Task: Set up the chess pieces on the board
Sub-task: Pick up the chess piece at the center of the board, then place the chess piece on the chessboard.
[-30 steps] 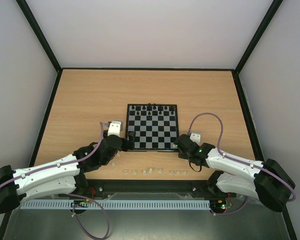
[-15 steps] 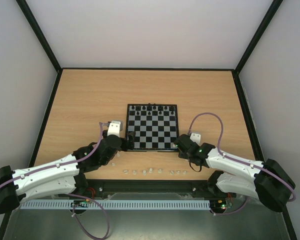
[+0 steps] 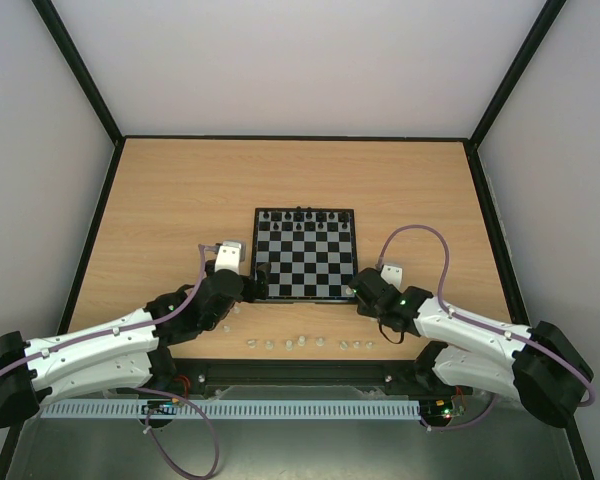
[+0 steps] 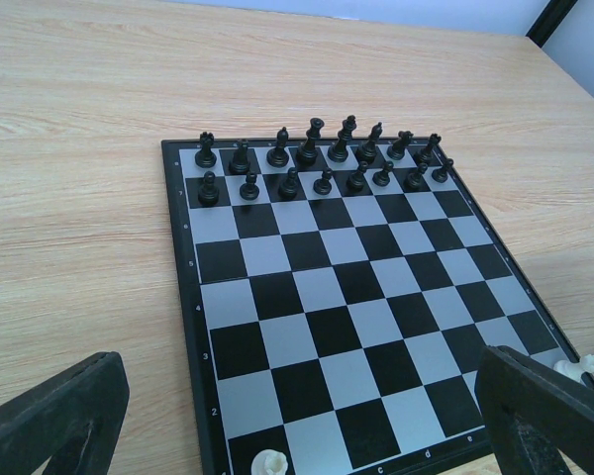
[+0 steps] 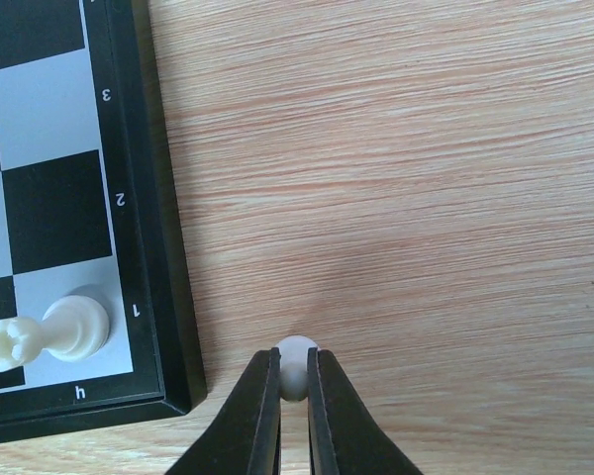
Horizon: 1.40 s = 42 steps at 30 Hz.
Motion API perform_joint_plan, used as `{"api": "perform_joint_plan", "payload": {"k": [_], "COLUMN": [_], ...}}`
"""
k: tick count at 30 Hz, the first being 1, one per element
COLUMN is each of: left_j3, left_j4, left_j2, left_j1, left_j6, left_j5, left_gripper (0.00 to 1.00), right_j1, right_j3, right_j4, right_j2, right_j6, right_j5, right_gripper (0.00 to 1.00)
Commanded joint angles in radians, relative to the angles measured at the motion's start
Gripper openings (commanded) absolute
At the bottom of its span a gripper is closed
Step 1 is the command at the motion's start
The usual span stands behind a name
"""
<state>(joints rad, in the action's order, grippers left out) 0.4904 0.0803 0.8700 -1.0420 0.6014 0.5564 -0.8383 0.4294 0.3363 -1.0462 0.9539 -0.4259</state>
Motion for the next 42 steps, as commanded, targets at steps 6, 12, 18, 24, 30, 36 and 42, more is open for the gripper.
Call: {"api": "perform_joint_plan", "payload": {"k": [6,12,18,24,30,36,42], "left_j3": [-0.010,-0.013,-0.012,-0.012,-0.012,-0.012,-0.012], "left_j4": [-0.010,-0.010,-0.009,-0.009,-0.011,-0.013,-0.012], "left_j2": [-0.017,-0.024,-0.026,-0.029,-0.029,-0.027,-0.028], "left_j1": [0.002,0.003,0.002,0.001,0.000,0.001,0.001], "left_j6": [-0.004,-0.004,-0.003,-0.003,-0.004,-0.003,-0.005], "left_j5": [-0.003,-0.004,-0.003,-0.008,-0.012,-0.015,-0.011], "left_gripper": [0.99,0.99,0.99,0.99,0.99,0.99,0.99], "right_j1": [-0.005,-0.003,0.010,0.064,0.112,0.137,0.142], "right_j3": [0.079,0.155,0.241,0.282,0.289,0.302,0.316], "right_j4": [0.086,0.115,0.108,0.052,-0.006,-0.033,-0.052], "right_j2": [0.002,-0.020,-0.084,-0.134,-0.172,-0.212,-0.273], "right_j6": [-0.013,-0.051,-0.108,-0.182,-0.239,-0.279,-0.306], "right_j5": [-0.072,-0.137,-0.149,-0.073,0.032,0.099,0.165], "right_gripper": [0.05,0.07,0.07,0.06,0.06,0.06,0.05]}}
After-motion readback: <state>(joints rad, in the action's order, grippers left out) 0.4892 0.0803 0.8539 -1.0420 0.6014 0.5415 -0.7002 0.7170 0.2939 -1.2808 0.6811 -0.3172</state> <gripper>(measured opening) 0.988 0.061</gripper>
